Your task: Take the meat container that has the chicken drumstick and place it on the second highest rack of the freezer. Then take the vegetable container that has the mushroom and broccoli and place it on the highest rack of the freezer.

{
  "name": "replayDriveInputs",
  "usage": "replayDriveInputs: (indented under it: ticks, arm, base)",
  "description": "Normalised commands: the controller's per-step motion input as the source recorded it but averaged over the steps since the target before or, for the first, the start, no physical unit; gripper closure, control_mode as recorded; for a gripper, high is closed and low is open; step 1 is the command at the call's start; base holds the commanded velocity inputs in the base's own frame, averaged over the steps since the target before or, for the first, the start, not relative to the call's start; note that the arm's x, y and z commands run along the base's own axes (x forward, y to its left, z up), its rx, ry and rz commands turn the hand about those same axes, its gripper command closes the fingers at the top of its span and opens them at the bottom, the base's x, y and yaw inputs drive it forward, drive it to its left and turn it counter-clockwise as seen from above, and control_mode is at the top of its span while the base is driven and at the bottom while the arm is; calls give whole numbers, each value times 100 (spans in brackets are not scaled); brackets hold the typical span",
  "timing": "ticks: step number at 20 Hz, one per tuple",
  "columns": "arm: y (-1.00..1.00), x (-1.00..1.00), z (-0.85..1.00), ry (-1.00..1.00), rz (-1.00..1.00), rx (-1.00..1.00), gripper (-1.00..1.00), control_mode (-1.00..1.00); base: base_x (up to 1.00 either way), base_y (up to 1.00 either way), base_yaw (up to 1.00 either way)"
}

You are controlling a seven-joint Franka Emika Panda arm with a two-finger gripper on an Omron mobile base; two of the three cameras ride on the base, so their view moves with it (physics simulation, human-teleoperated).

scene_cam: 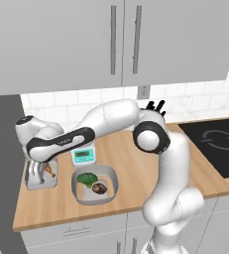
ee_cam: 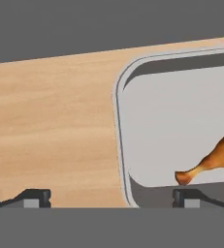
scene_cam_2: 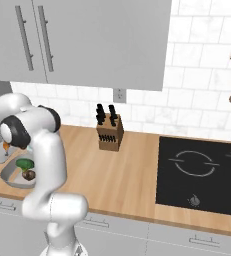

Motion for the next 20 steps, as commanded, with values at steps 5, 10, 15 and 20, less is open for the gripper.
replayDriveInputs:
  ticks: [5, 10, 15, 20]
  arm:
    - [11, 28, -17, 0, 0, 0, -100, -100]
    - [-8, 11, -26, 0, 0, 0, -100, -100]
    - [-34, -13, -25, 0, 1, 2, -100, -100]
    - [-32, -24, -24, 0, 0, 3, -100, -100]
  base:
    - [0, 0, 0]
    - [0, 0, 0]
    - [0, 0, 0]
    - [0, 0, 0]
